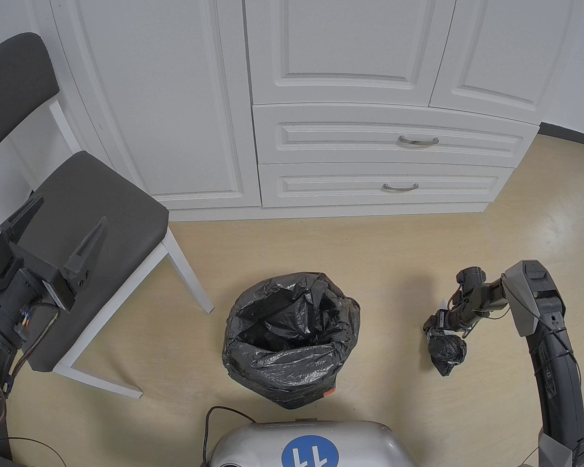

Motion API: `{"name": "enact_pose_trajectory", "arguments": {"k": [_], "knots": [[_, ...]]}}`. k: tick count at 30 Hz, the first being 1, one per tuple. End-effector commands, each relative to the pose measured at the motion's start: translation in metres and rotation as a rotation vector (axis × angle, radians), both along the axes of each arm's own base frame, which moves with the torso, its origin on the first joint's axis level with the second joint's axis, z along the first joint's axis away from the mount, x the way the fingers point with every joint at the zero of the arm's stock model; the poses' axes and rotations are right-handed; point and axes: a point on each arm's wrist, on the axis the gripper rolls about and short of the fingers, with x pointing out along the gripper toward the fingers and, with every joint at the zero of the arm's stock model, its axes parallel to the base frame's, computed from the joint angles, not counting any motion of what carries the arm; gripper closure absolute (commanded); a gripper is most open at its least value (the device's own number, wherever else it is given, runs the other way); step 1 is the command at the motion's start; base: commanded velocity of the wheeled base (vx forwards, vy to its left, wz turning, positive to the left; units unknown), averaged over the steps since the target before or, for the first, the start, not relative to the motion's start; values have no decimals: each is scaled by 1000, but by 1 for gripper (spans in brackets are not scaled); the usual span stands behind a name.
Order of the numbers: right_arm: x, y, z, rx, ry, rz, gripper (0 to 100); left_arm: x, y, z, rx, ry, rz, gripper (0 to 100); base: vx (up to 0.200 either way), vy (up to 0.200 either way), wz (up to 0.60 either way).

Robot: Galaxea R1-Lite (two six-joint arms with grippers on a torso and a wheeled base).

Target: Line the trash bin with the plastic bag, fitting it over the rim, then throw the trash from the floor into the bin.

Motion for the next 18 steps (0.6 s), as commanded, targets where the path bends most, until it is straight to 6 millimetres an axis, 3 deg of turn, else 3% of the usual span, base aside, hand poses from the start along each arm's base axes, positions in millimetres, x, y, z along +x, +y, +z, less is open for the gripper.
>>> {"name": "enact_pose_trajectory", "arguments": {"k": [1,9,14,18], "knots": [[-1,-1,-7,-9,-1,2,0,1,0,0,2,3,0,0,0,0,0],[1,-2,-7,-5,-25,-6,0,2,-1,-1,3,9,0,0,0,0,0],[13,-6,-7,27,-186,-75,0,1,-1,0,1,3,-2,0,0,0,0],[15,-6,-6,34,-210,-89,0,1,-1,-1,3,4,-2,0,0,0,0]]}}
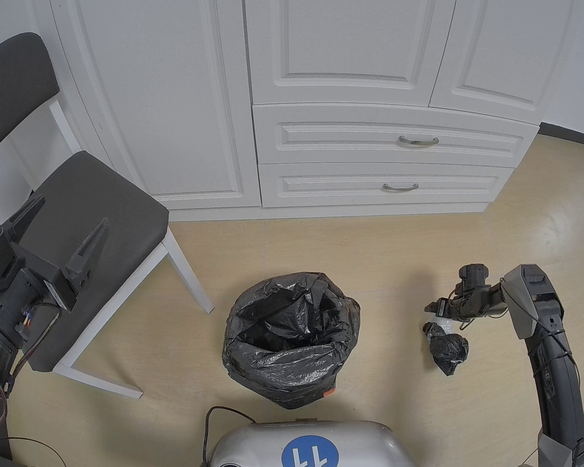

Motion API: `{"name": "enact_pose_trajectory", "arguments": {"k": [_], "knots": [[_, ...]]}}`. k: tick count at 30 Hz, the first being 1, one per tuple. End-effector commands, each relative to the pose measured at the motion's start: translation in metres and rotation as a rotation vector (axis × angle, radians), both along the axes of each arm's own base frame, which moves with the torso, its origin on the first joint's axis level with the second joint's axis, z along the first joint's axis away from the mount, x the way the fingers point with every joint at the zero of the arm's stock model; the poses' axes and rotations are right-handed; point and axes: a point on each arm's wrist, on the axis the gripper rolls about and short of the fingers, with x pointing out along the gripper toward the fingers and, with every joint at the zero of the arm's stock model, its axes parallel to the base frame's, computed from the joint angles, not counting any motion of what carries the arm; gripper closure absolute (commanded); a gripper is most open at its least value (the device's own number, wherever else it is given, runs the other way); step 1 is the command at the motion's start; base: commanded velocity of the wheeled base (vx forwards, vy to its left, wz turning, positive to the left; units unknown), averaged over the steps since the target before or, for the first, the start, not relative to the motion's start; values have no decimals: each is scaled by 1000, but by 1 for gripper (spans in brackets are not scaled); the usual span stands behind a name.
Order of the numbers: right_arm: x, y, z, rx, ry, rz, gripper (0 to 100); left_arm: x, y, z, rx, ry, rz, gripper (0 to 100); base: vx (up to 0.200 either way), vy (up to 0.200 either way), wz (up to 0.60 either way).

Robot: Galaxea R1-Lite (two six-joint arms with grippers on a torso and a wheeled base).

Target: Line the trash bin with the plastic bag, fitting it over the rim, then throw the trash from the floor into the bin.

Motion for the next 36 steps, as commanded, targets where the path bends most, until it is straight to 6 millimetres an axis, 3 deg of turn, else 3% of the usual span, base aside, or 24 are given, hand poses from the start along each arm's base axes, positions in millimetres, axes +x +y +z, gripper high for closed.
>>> {"name": "enact_pose_trajectory", "arguments": {"k": [1,16,17,28,36], "knots": [[-1,-1,-7,12,-3,-15,0,0,0,0,1,0,0,0,0,0,0],[-1,0,-8,17,3,-16,0,-1,0,1,-1,-5,-3,0,0,0,0],[-2,0,-8,17,7,-16,100,-1,0,1,1,-6,-3,0,0,0,0],[-2,1,-9,4,18,-17,100,-2,0,1,-3,-9,-3,0,0,0,0],[7,18,-7,-184,-98,-160,100,-2,1,3,-6,-20,-1,0,0,0,0]]}}
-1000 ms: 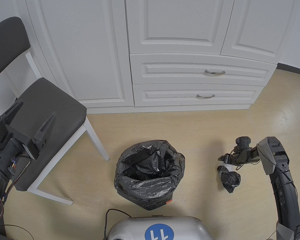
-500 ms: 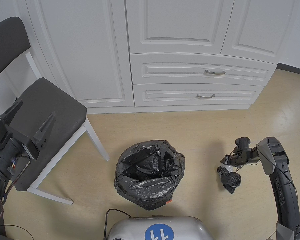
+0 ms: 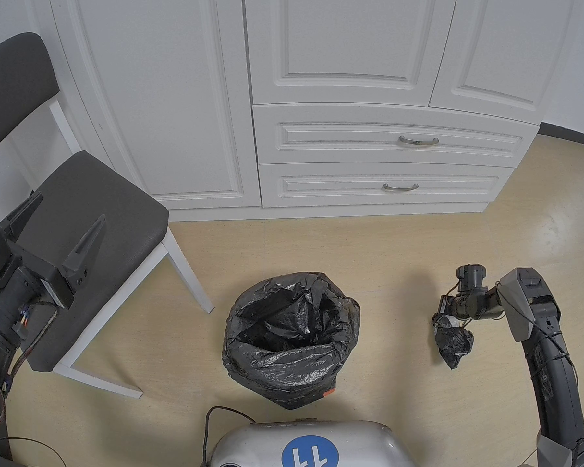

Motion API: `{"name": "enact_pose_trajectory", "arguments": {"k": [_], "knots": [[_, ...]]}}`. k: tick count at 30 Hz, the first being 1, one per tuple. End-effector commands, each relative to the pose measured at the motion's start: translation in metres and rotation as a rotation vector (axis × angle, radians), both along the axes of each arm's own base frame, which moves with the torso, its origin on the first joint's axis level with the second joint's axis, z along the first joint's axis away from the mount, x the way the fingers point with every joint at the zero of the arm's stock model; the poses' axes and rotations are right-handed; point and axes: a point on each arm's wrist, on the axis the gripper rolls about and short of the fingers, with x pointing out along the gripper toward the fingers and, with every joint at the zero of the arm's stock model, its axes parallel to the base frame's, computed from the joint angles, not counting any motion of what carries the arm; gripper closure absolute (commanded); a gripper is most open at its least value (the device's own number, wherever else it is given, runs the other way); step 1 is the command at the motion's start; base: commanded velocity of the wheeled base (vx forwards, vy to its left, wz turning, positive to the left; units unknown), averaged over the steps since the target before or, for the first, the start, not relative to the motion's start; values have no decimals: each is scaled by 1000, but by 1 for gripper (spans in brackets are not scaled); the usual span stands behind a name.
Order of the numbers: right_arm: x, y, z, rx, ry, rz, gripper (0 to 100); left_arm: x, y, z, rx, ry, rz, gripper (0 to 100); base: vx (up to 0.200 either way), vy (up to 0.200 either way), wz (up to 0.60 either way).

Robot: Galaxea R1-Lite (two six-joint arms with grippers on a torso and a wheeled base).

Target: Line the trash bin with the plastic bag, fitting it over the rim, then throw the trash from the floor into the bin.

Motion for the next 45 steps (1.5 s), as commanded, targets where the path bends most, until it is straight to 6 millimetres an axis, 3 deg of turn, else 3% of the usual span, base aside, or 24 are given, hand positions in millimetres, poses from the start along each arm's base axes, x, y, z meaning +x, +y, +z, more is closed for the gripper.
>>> {"name": "enact_pose_trajectory", "arguments": {"k": [1,6,10,12,22,26,30,34,38,45], "knots": [[3,16,-3,-43,-38,-17,100,0,0,1,-1,-4,1,0,0,0,0],[7,16,1,-76,-111,-57,100,-4,2,4,-7,-21,1,0,0,0,0],[18,16,17,-103,-341,-92,100,-7,3,7,-11,-38,-4,0,0,0,0],[24,22,35,-99,-489,-90,100,-7,3,9,-15,-45,-5,0,0,0,0],[28,18,63,-151,-718,-80,100,-14,6,16,-33,-87,-3,0,0,0,0],[30,17,91,-200,-818,-75,100,-18,8,19,-39,-106,-4,0,0,0,0],[26,22,137,-264,-962,-67,100,-21,9,22,-44,-118,-4,0,0,0,0],[19,32,167,-298,-1046,-53,100,-22,9,22,-45,-124,-5,0,0,0,0],[3,62,211,-301,-1193,-18,100,-24,10,23,-46,-133,-5,0,0,0,0],[-24,108,251,-274,-1304,53,100,-27,11,27,-53,-152,-5,0,0,0,0]]}}
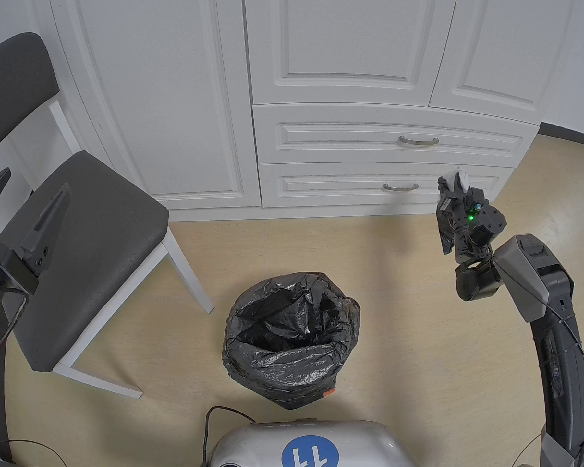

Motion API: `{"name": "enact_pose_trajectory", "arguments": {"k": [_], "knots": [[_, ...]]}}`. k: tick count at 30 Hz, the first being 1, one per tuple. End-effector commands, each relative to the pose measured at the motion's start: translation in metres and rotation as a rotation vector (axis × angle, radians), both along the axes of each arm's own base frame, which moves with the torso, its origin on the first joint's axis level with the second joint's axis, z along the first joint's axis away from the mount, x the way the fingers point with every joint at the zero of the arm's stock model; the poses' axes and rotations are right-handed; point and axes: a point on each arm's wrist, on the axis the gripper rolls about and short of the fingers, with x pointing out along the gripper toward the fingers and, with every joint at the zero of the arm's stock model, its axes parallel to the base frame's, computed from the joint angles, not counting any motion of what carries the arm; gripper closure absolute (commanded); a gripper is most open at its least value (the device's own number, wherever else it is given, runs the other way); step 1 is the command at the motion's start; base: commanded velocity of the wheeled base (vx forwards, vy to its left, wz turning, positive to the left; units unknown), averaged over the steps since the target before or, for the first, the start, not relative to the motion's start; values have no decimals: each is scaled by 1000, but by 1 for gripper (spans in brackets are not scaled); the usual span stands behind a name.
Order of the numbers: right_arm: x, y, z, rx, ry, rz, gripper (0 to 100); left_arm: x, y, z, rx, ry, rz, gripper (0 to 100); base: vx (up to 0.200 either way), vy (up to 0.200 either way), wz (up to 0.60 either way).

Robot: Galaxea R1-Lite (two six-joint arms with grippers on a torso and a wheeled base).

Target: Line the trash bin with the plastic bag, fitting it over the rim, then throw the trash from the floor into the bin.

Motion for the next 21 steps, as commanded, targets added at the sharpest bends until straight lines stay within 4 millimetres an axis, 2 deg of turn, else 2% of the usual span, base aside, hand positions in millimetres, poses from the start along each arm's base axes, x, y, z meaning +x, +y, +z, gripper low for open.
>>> {"name": "enact_pose_trajectory", "arguments": {"k": [1,2,5,17,18,21], "knots": [[-19,30,43,-6,-54,58,100,-3,2,3,-6,-19,1,0,0,0,0],[-28,43,54,-5,-51,87,100,-5,2,4,-9,-26,1,0,0,0,0],[-43,61,73,7,-59,131,100,-7,3,7,-16,-41,1,0,0,0,0],[-103,112,114,65,-38,303,100,-16,7,11,28,-90,19,0,0,0,0],[-103,112,114,65,-38,303,100,-16,7,11,28,-90,19,0,0,0,0],[-123,127,119,126,-22,394,100,-18,7,12,33,-100,22,0,0,0,0]]}}
